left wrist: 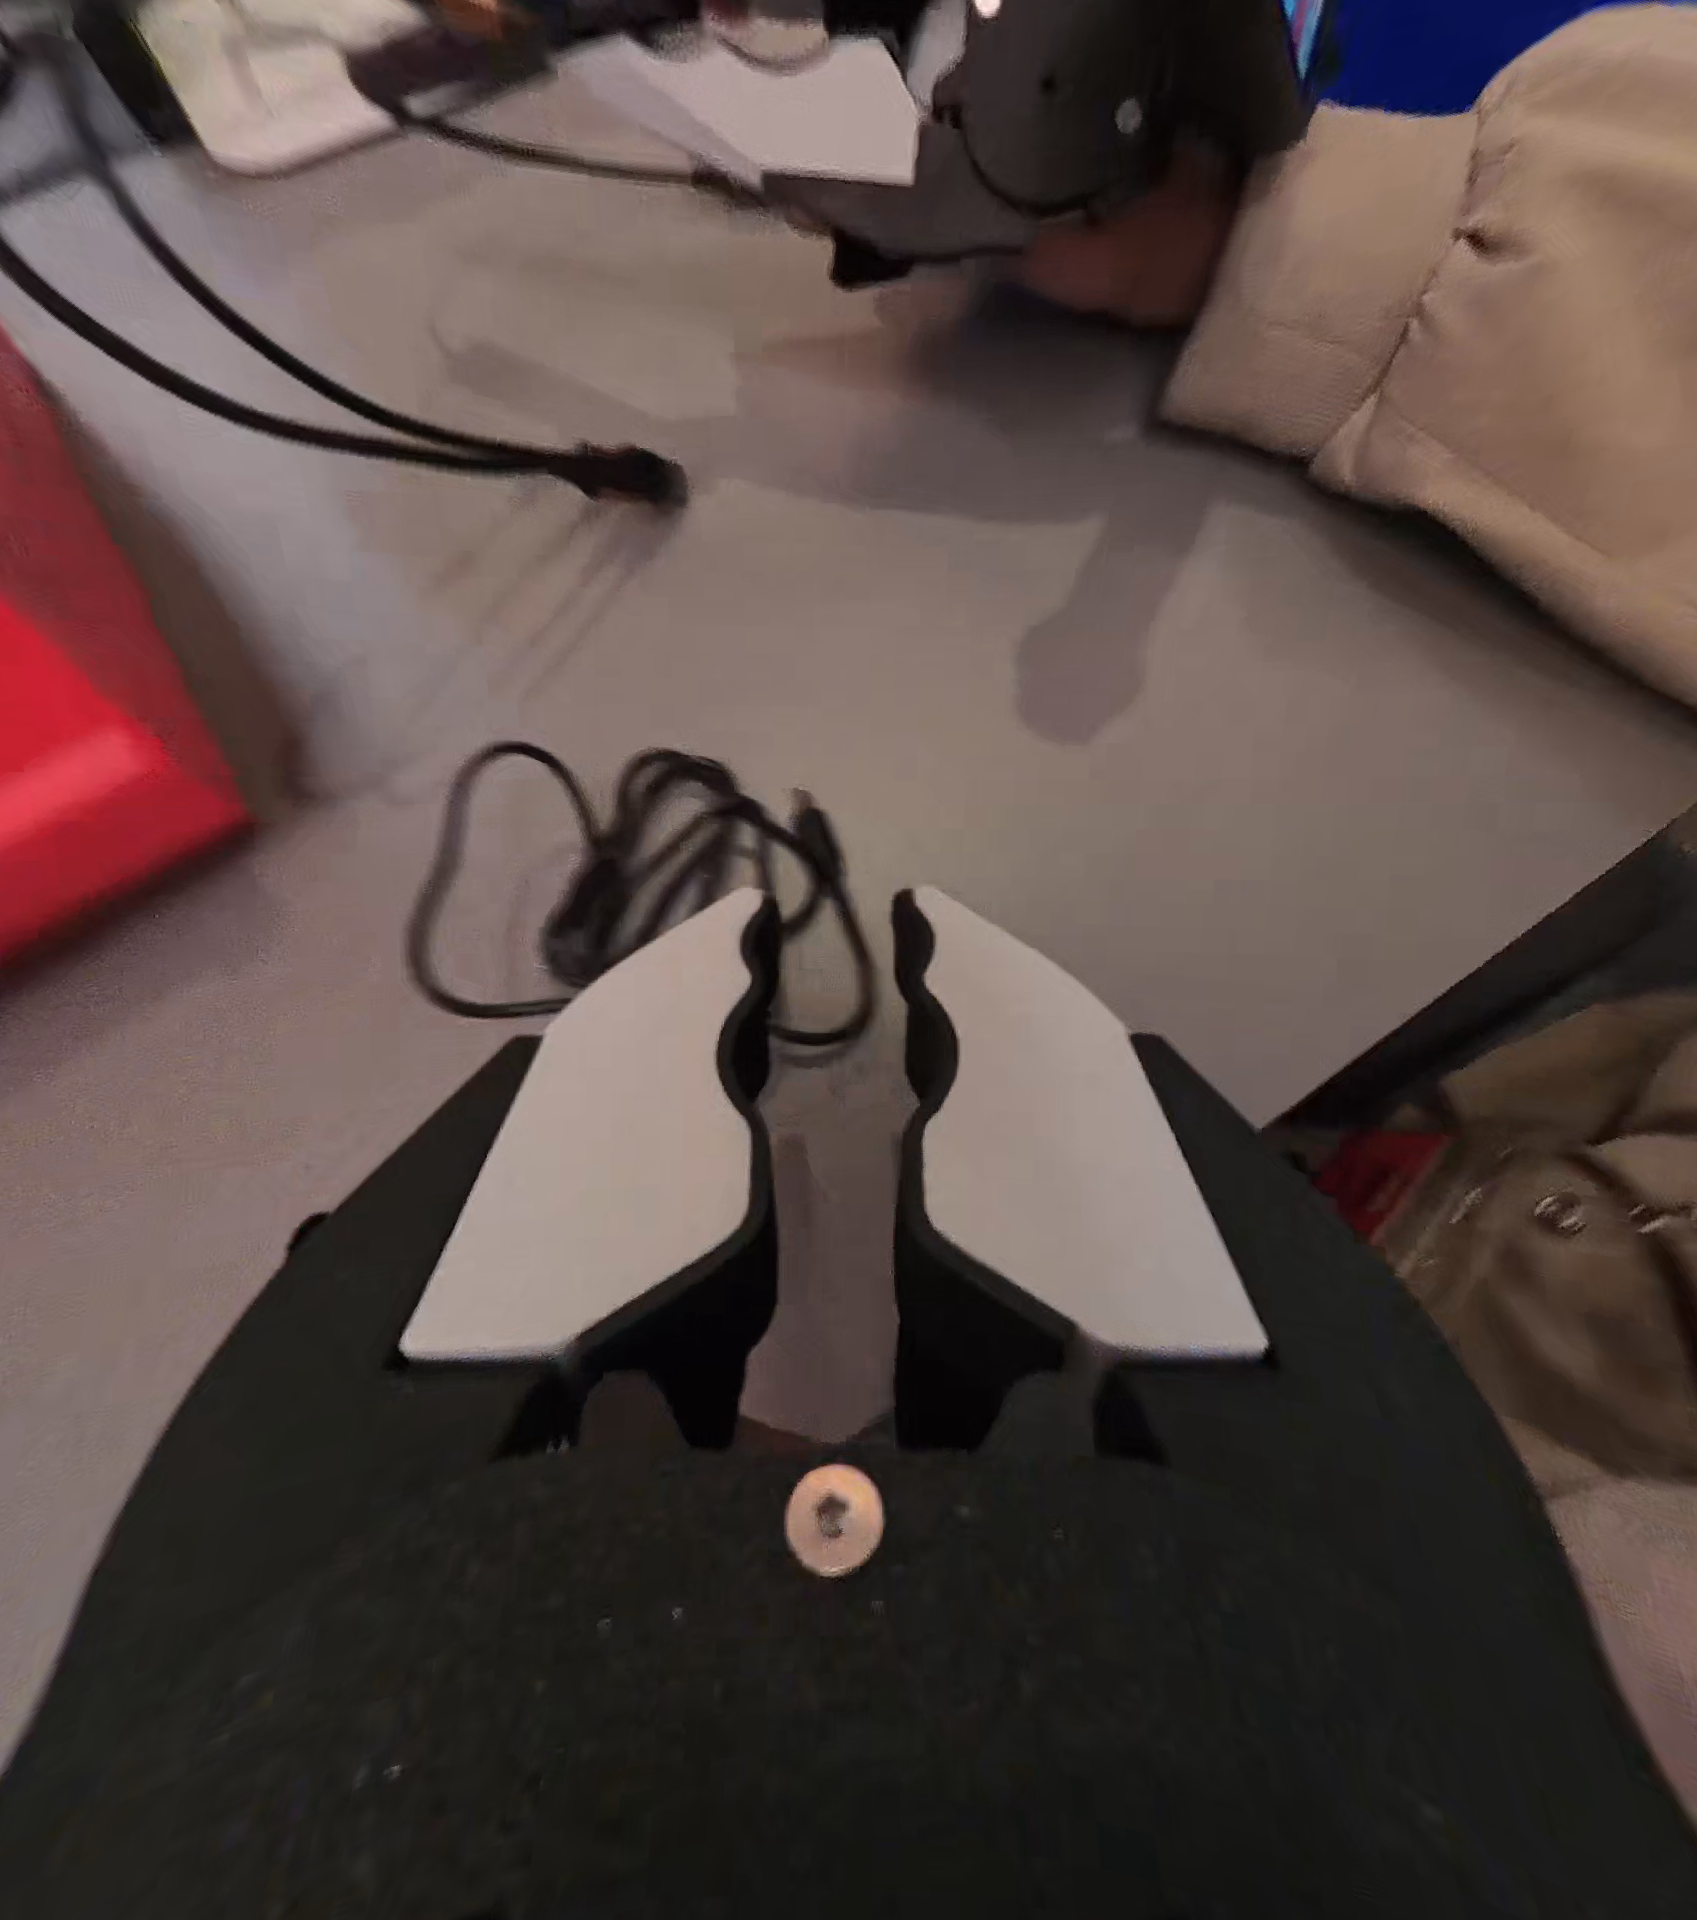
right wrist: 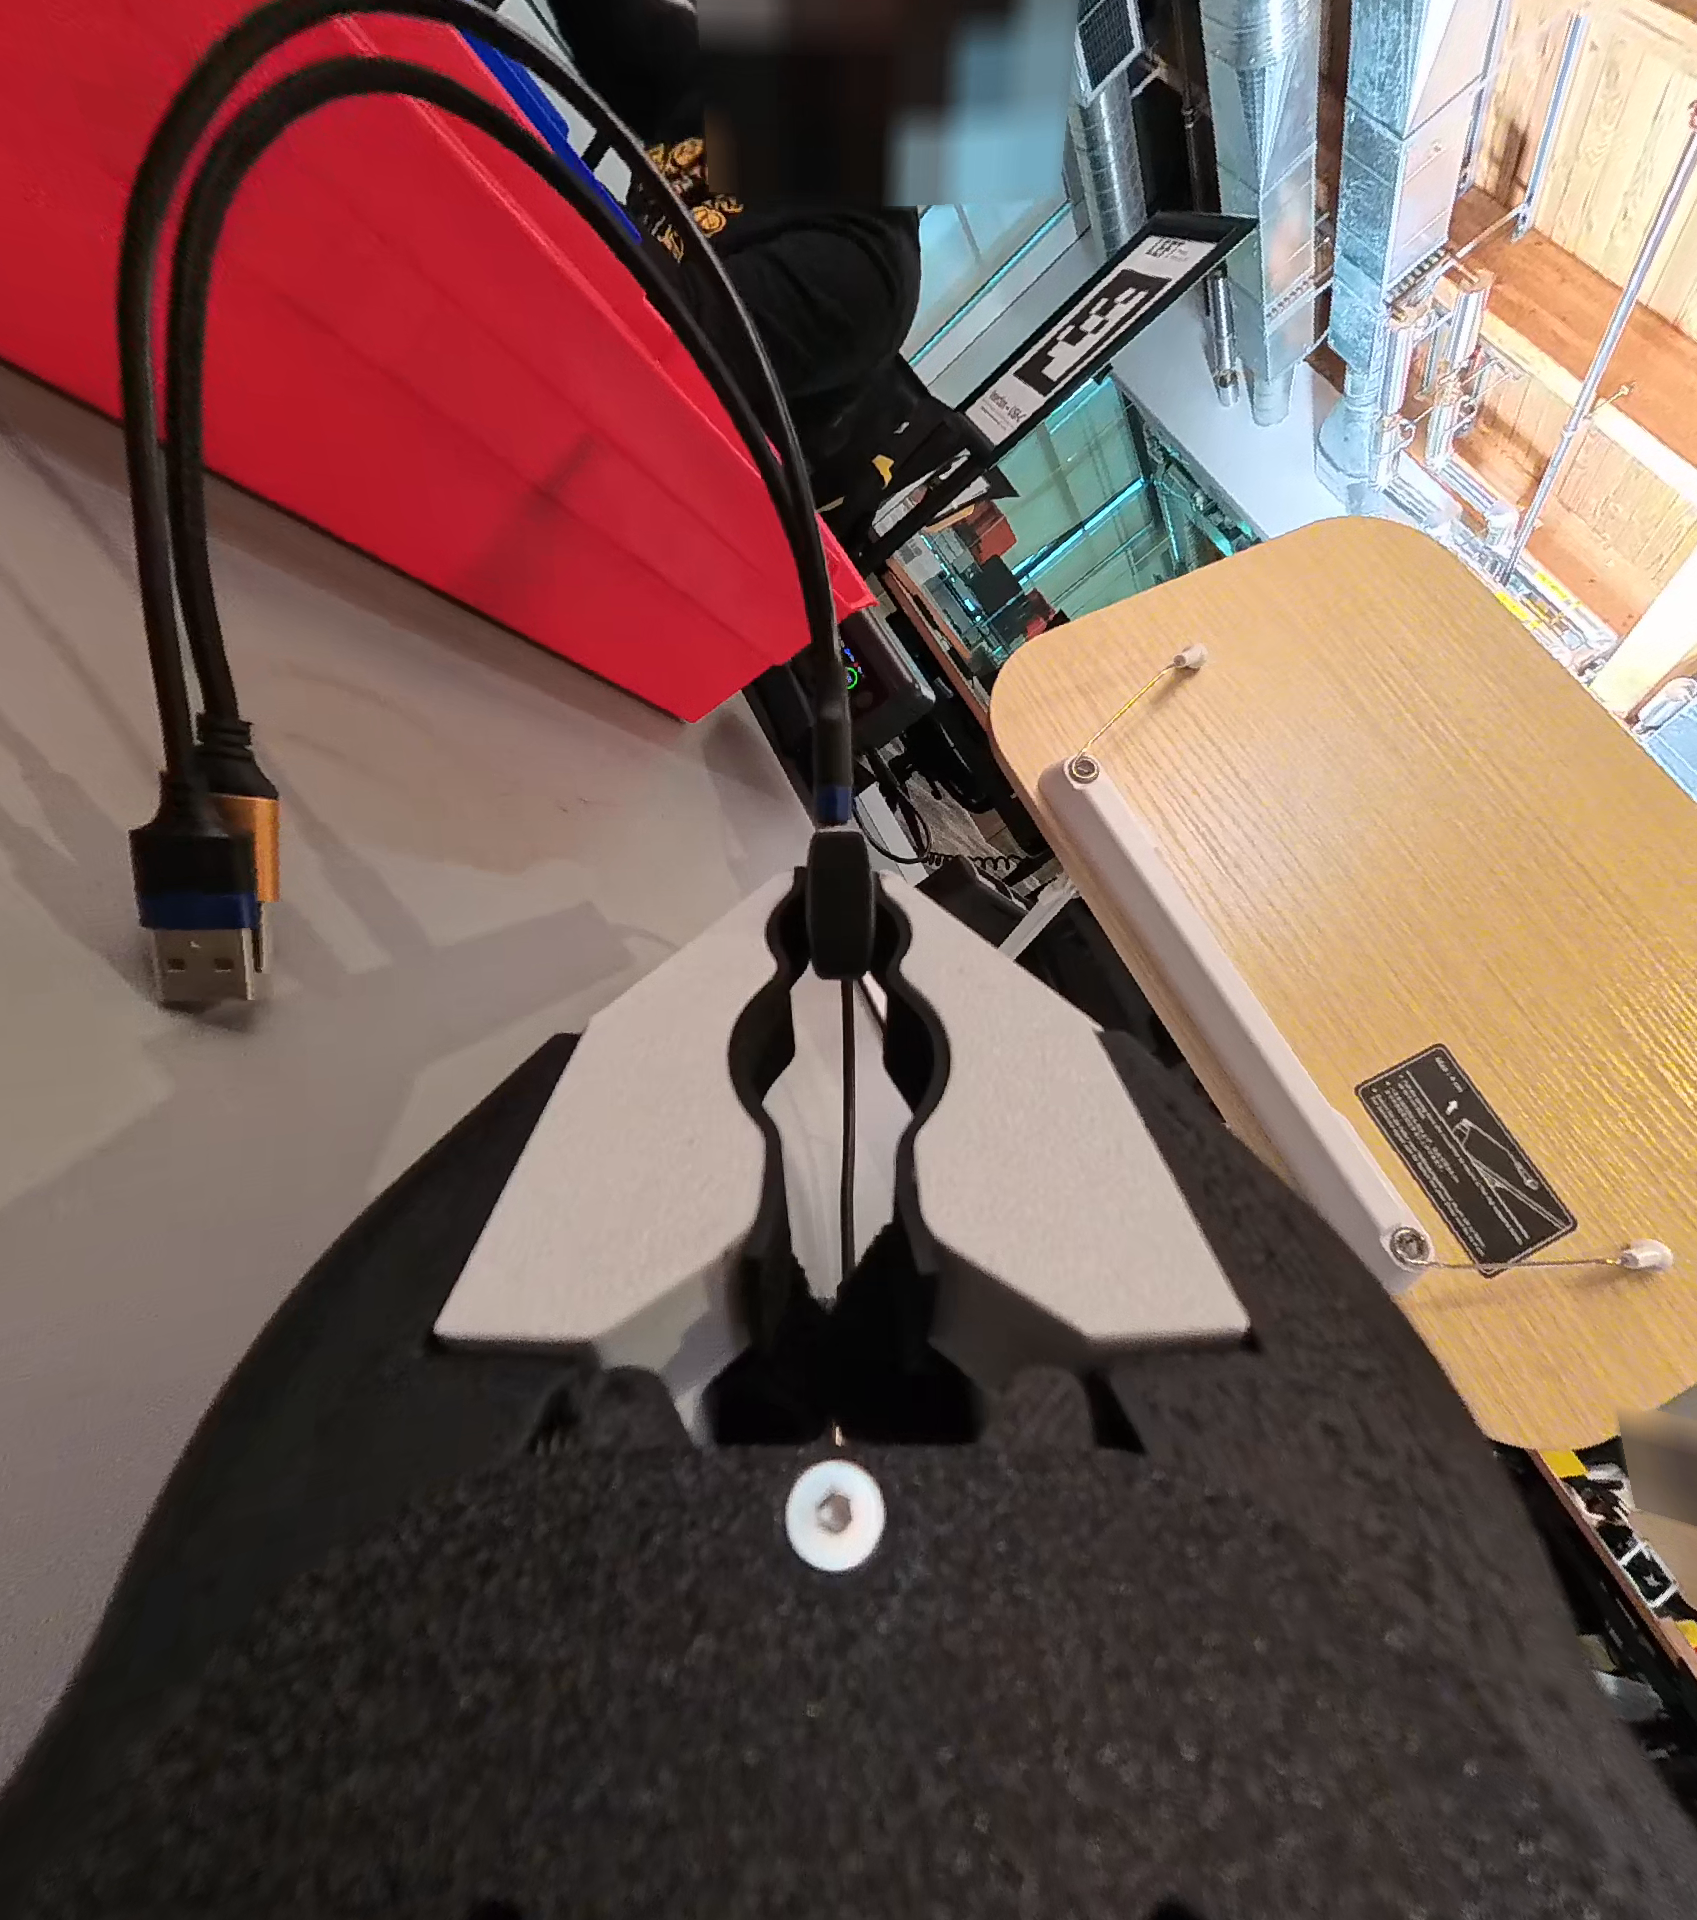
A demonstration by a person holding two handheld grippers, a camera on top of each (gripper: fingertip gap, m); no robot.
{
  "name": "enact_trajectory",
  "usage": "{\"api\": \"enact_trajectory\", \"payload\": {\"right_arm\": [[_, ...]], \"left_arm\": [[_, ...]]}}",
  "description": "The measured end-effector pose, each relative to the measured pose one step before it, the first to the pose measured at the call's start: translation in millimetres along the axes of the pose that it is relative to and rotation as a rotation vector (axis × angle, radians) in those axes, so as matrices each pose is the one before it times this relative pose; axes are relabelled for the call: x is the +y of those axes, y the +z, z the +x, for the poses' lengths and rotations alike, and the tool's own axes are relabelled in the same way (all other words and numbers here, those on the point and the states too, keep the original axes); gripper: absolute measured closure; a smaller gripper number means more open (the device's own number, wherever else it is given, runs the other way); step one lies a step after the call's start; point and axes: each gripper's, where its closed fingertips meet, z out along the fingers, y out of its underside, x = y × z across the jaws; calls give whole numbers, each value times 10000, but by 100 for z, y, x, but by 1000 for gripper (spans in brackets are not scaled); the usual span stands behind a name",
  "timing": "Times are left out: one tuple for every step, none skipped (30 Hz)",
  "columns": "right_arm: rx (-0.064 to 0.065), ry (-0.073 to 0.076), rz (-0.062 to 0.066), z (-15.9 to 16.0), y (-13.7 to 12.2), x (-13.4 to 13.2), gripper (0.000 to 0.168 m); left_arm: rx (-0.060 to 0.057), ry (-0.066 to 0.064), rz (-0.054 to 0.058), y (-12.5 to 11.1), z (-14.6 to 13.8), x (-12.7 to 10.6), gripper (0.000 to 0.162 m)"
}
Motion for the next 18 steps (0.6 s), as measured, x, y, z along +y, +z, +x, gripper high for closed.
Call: {"api": "enact_trajectory", "payload": {"right_arm": [[-9, -9, 3, -23, -8, -24, 160], [-2, -16, 9, -32, -9, -30, 160], [-16, -4, 11, -37, -2, -35, 160], [-9, -5, 4, -31, -20, -16, 160], [-2, -9, 6, -16, -15, -32, 160], [1, 2, 12, -6, -9, -24, 160], [-7, 8, -1, -8, 0, -5, 160], [-7, 2, -12, -9, 1, 20, 160], [-2, 2, -6, 1, 14, 15, 160], [-3, 2, 3, -5, 2, -4, 160], [-14, -1, -2, -25, 3, -4, 160], [-18, -8, -6, -47, 4, 7, 160], [-9, -16, -9, -28, 2, 11, 159], [6, -10, -2, -1, -6, -1, 160], [-9, 8, -2, -9, 4, 12, 160], [-13, 7, -13, -17, 9, 25, 160], [7, -4, -13, 16, 5, 38, 160], [0, 8, -5, 14, 10, 14, 159]], "left_arm": [[-215, -154, -211, 677, 773, 343, 137], [-333, 50, -100, 645, 270, 214, 137], [-267, 114, -40, 607, 138, 87, 136], [94, 142, -156, 522, 487, 187, 136], [139, 63, -130, 405, 370, 114, 136], [90, 4, -60, 311, 196, 68, 136], [45, 5, -75, 287, 39, 150, 137], [-220, 39, -145, 292, -448, 253, 137], [-217, 90, -179, 292, -491, 341, 137], [-128, 35, -220, 321, -421, 428, 136], [-160, -121, -167, 314, -501, 320, 135], [111, -157, -149, 301, -94, 326, 136], [288, -193, -189, 319, 197, 369, 137], [282, -229, -159, 318, 229, 313, 138], [241, -283, 44, 164, 183, 18, 141], [82, -187, 44, 34, 6, -42, 141], [-42, 61, -33, 19, -84, 11, 142], [-170, 153, 0, 17, -210, 5, 144]]}}
